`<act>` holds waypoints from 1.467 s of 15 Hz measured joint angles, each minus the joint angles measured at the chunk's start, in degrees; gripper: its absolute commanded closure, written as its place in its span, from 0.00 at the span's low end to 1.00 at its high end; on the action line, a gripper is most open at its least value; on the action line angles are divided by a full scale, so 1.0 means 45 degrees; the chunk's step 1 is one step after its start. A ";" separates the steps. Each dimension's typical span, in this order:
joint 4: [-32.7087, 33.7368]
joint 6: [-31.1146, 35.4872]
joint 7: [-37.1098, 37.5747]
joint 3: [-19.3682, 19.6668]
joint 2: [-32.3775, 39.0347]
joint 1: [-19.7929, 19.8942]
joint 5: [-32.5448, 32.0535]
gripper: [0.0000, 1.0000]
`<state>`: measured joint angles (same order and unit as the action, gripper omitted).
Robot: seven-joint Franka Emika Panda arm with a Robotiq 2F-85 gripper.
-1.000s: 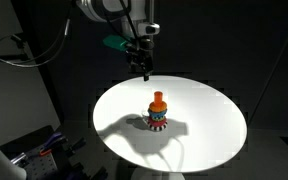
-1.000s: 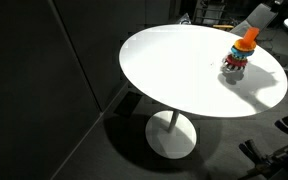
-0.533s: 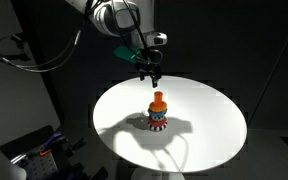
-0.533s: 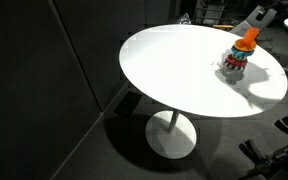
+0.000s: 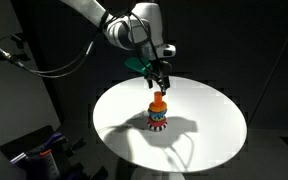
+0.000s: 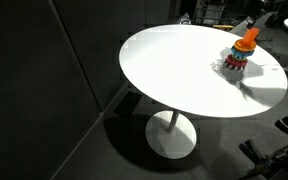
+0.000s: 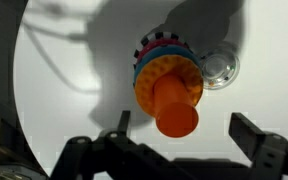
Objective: Move the rod to the let and then put the colorless ring around the orange rod
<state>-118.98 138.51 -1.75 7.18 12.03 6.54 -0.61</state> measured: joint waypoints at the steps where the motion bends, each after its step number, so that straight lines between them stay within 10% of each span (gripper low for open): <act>1: 0.0075 0.0055 0.0000 0.0004 0.0145 0.0001 0.0000 0.00; 4: 0.0210 0.0247 0.0000 0.0022 0.0488 0.0006 0.0000 0.00; 5: 0.0250 0.0295 0.0000 0.0029 0.0581 0.0012 0.0000 0.25; 13: 0.0488 0.0309 0.0000 0.0073 0.0905 0.0038 -0.0005 0.80; 22: 0.0385 -0.1148 -0.0005 -0.0054 -0.0110 -0.0168 -0.0040 0.80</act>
<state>-117.25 133.34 -1.77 6.94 11.54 5.78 -0.79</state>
